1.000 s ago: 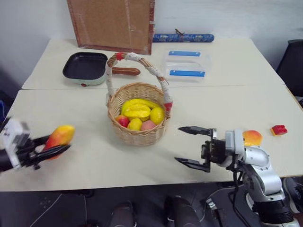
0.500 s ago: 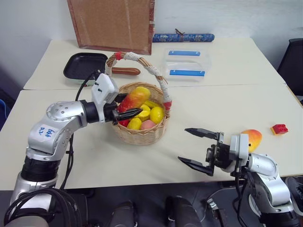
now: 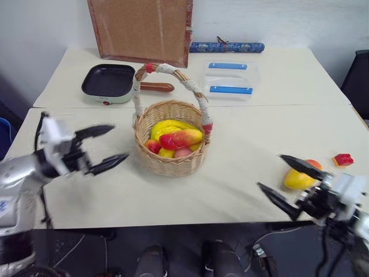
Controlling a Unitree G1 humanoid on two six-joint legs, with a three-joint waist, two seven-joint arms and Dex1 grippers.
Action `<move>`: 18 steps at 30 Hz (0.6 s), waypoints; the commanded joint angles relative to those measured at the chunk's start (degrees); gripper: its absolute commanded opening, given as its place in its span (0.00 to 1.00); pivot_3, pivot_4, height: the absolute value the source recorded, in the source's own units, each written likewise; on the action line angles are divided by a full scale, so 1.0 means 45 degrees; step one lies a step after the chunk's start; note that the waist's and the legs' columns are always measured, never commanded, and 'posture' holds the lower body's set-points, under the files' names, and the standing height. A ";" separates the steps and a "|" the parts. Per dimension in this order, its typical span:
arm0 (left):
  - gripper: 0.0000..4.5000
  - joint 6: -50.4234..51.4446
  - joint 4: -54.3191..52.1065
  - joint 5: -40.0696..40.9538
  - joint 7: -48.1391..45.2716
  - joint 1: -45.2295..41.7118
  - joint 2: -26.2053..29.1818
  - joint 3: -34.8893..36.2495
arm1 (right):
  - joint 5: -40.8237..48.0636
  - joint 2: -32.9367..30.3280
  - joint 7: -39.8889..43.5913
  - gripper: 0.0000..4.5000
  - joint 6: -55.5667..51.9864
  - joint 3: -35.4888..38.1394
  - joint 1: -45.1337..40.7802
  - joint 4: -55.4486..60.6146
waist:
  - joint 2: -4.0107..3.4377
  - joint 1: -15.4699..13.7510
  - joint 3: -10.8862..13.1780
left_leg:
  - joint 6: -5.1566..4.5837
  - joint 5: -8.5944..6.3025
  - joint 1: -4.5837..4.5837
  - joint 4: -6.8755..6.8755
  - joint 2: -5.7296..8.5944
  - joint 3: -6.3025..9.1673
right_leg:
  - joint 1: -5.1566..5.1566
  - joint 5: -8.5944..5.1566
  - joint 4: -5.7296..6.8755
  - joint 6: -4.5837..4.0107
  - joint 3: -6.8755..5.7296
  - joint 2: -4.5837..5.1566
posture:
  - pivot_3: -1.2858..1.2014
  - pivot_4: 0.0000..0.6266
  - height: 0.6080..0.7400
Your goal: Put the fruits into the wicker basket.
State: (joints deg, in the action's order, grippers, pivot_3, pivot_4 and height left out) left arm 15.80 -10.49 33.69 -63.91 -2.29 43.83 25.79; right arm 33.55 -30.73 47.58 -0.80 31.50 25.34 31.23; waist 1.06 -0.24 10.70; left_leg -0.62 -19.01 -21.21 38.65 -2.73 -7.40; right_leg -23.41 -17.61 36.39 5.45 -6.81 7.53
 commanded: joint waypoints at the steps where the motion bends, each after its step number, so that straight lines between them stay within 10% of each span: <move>1: 1.00 -0.0968 0.0191 -0.0276 -0.0675 0.0865 -0.0097 -0.0129 | -0.0042 0.0736 -0.0957 1.00 0.0608 0.2232 0.1015 -0.0457 | 0.0000 -0.0071 0.0000 | -0.0011 -0.0012 -0.0003 -0.0003 0.0003 -0.0009 | 0.0006 0.0000 -0.0034 0.0001 -0.0005 0.0001 | 0.52 0.24 1.00; 11: 1.00 -0.1587 0.0208 -0.0305 -0.0387 -0.0152 -0.1115 -0.1907 | -0.0242 0.2445 -0.0925 1.00 0.1332 0.3622 0.4197 -0.2507 | -0.0035 -0.0026 -0.0023 | -0.0065 -0.0058 0.0040 -0.0071 -0.0022 -0.0030 | 0.0041 0.0013 -0.0110 -0.0024 0.0116 0.0026 | 0.52 0.24 1.00; 18: 1.00 -0.1552 0.0147 -0.0201 -0.0045 -0.0478 -0.1309 -0.2207 | 0.3436 -0.0895 -0.3299 1.00 -0.4863 0.3680 0.2364 -0.1590 | -0.0096 0.0397 -0.0058 | 0.0005 -0.0029 0.0112 -0.0120 -0.0021 -0.0063 | 0.0035 0.0011 -0.0093 -0.0032 0.0153 0.0009 | 0.52 0.24 1.00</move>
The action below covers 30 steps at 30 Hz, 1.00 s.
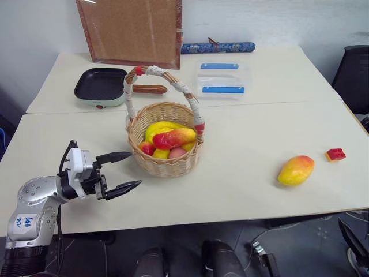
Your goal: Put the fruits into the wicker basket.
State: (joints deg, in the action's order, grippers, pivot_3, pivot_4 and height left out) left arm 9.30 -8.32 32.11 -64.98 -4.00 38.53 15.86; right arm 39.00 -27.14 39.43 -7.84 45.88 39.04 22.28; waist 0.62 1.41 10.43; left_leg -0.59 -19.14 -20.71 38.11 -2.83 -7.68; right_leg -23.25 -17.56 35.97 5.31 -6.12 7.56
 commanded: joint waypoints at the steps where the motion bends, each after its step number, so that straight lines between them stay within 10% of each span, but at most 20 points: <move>1: 1.00 -0.0085 -0.0400 0.0173 0.0283 -0.0112 -0.0170 -0.0024 | 0.3361 -0.2485 -0.2360 1.00 -0.4796 0.0668 -0.1214 0.0108 | 0.0000 0.0037 0.0000 | -0.0008 -0.0002 0.0004 0.0004 0.0009 -0.0016 | 0.0003 0.0000 -0.0001 0.0000 0.0015 0.0007 | 0.52 0.24 1.00; 11: 1.00 0.0170 -0.1705 0.0585 0.0911 0.0848 -0.0259 0.0309 | 0.9418 -0.6785 -0.9380 1.00 -1.3564 -0.0758 -0.8336 -0.5275 | 0.0004 -0.0230 0.0000 | -0.0016 0.0022 -0.0081 0.0041 0.0011 -0.0011 | -0.0059 0.0003 0.0003 0.0004 -0.0002 -0.0029 | 0.52 0.24 1.00; 23: 1.00 0.0720 -0.2915 0.1037 0.1628 0.1832 0.0107 0.1466 | 0.6596 -0.5443 -0.9423 1.00 -1.6474 -0.4746 -1.4134 -0.8651 | 0.0065 -0.0264 -0.0041 | -0.0065 0.0035 -0.0123 0.0109 0.0018 -0.0012 | -0.0047 0.0023 -0.0018 0.0039 -0.0008 -0.0030 | 0.52 0.24 1.00; 30: 1.00 0.0662 -0.3106 0.0975 0.1946 0.1902 0.0099 0.1519 | 0.5361 -0.4373 -0.7915 0.61 -1.7084 -0.5683 -1.5913 -0.9004 | 0.0106 -0.0260 -0.0069 | -0.0068 0.0031 -0.0135 0.0112 0.0016 -0.0008 | -0.0049 0.0024 -0.0022 0.0038 -0.0012 -0.0023 | 0.52 0.24 1.00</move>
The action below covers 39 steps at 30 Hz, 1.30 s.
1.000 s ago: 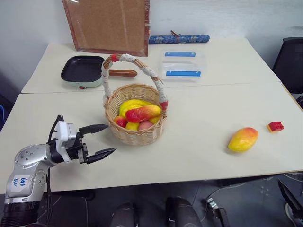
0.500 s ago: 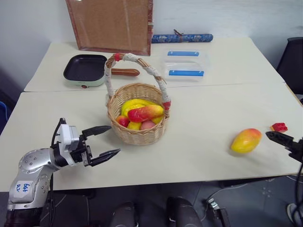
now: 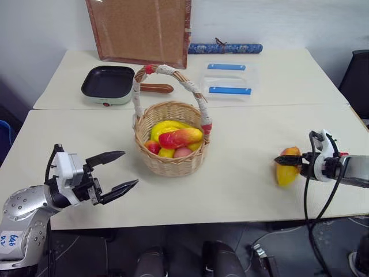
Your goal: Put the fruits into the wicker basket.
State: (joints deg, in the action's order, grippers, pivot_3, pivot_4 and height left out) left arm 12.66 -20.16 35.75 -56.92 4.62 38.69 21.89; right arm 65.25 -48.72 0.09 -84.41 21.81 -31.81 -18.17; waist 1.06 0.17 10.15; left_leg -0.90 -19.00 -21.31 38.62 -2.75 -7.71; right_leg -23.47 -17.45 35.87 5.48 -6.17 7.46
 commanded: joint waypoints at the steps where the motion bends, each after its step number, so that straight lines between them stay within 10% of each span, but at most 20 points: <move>1: 1.00 -0.0093 -0.0493 0.0167 0.0175 0.0015 0.0058 0.0180 | -0.0595 0.0448 0.1349 0.61 0.0217 -0.0416 -0.0270 0.0280 | 0.0008 0.0030 -0.0005 | 0.0001 -0.0001 0.0000 0.0000 -0.0002 -0.0001 | 0.0000 0.0000 -0.0003 0.0000 0.0000 0.0000 | 0.52 0.24 1.00; 9: 1.00 -0.0148 -0.0584 0.0282 0.0620 0.0446 -0.0131 0.0565 | -0.1865 -0.2026 1.1826 0.61 0.5244 -0.4174 0.0554 0.8423 | -0.0144 0.0272 0.0043 | 0.0030 -0.0015 -0.0002 -0.0095 -0.0002 -0.0006 | -0.0064 0.0018 0.0007 0.0034 -0.0018 -0.0020 | 0.52 0.24 1.00; 22: 1.00 0.0360 -0.0907 0.1095 0.1482 0.1429 -0.0638 0.1616 | -0.6456 0.6209 0.7492 0.61 0.8273 -0.8320 -0.4578 0.7933 | -0.0047 0.0316 0.0038 | 0.0057 -0.0024 0.0003 -0.0072 -0.0019 -0.0007 | -0.0074 0.0031 0.0036 0.0010 -0.0071 0.0027 | 0.52 0.24 1.00; 26: 1.00 0.0348 -0.1069 0.1109 0.1628 0.1508 -0.0686 0.1663 | -0.8807 0.6991 0.6431 0.61 0.9380 -0.9230 -0.4855 0.6997 | -0.0039 0.0328 0.0034 | 0.0046 -0.0027 -0.0032 -0.0070 0.0008 -0.0002 | -0.0075 0.0033 0.0046 0.0013 -0.0090 0.0022 | 0.52 0.24 1.00; 31: 1.00 0.0378 -0.1210 0.1173 0.1812 0.1437 -0.0659 0.1677 | -0.9776 0.7550 0.6437 0.99 0.9495 -0.9402 -0.5034 0.6565 | -0.0039 0.0393 0.0034 | 0.0031 -0.0036 -0.0037 -0.0082 0.0000 -0.0014 | -0.0079 0.0042 0.0037 0.0029 -0.0157 0.0008 | 0.52 0.24 1.00; 39: 1.00 0.0522 -0.1327 0.1418 0.1986 0.1080 -0.0484 0.1713 | -0.7511 0.7161 0.9468 0.99 1.0223 -0.7790 -0.3637 0.8340 | -0.0041 0.0370 0.0035 | 0.0018 -0.0047 -0.0037 -0.0089 -0.0002 -0.0011 | -0.0074 0.0042 0.0023 0.0030 -0.0168 0.0006 | 0.52 0.24 1.00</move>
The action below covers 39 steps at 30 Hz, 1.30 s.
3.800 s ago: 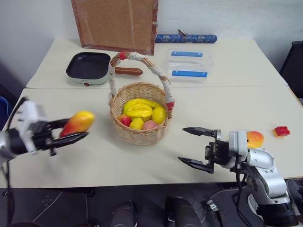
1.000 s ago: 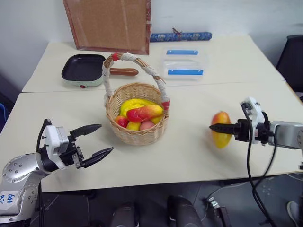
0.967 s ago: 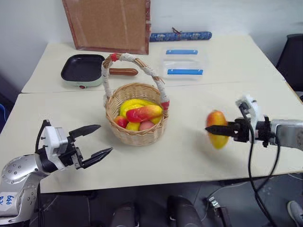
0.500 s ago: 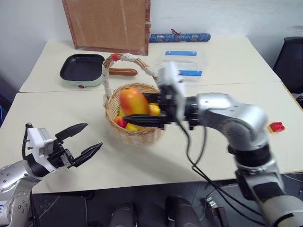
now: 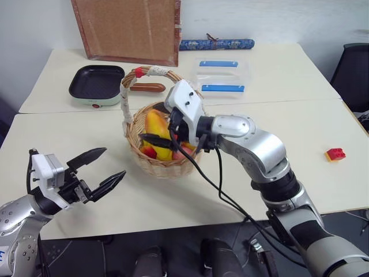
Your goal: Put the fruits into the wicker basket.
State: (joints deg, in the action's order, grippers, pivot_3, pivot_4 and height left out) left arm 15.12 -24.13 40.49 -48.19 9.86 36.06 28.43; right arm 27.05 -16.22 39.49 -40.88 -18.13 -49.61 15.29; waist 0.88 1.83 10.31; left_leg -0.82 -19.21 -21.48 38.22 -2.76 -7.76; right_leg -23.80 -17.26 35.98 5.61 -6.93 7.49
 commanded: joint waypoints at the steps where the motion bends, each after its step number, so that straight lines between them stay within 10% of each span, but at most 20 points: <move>1: 1.00 -0.0003 -0.0430 0.0373 0.0036 -0.0118 0.0121 0.0254 | 0.1336 -0.0057 0.0880 0.99 0.0578 0.1451 0.0551 0.1029 | 0.0002 -0.0010 -0.0001 | 0.0000 0.0000 0.0000 0.0001 0.0000 -0.0001 | 0.0000 0.0000 0.0000 0.0000 -0.0001 0.0001 | 0.52 0.24 1.00; 12: 1.00 0.0211 0.0044 0.0498 -0.0563 -0.0421 0.0563 0.0416 | 0.4190 -0.3122 0.4106 0.99 0.2336 0.6006 0.6038 0.3019 | 0.0002 -0.0087 -0.0001 | -0.0021 -0.0018 0.0013 0.0006 0.0011 0.0036 | 0.0051 0.0001 -0.0023 0.0002 -0.0049 0.0010 | 0.52 0.24 1.00; 20: 1.00 0.0498 0.0785 0.0715 -0.1727 -0.0259 0.1288 0.0920 | 0.1654 -0.4741 0.5928 0.99 0.7108 0.9504 1.0423 -0.0611 | 0.0002 -0.0062 0.0002 | -0.0018 -0.0017 0.0065 0.0006 0.0007 -0.0016 | 0.0073 0.0000 -0.0078 0.0002 -0.0043 0.0002 | 0.52 0.24 1.00; 39: 1.00 0.1840 -0.0921 0.1902 -0.0760 -0.0845 0.1188 0.0592 | -0.0107 -0.1565 0.6699 0.96 0.5468 0.2889 -0.0303 -0.6698 | -0.0045 0.0075 0.0029 | 0.0021 0.0000 0.0051 -0.0007 -0.0032 -0.0121 | -0.0054 0.0015 0.0065 -0.0056 0.0083 -0.0003 | 0.52 0.24 1.00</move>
State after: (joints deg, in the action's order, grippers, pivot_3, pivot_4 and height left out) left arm 23.91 -25.84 48.02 -52.34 5.11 41.50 29.34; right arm 26.73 -23.86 68.45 -16.36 -4.56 -49.05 -13.80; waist 0.68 2.17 10.44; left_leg -0.77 -19.24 -21.26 38.20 -2.87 -8.34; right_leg -24.05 -17.18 36.24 5.38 -6.62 7.49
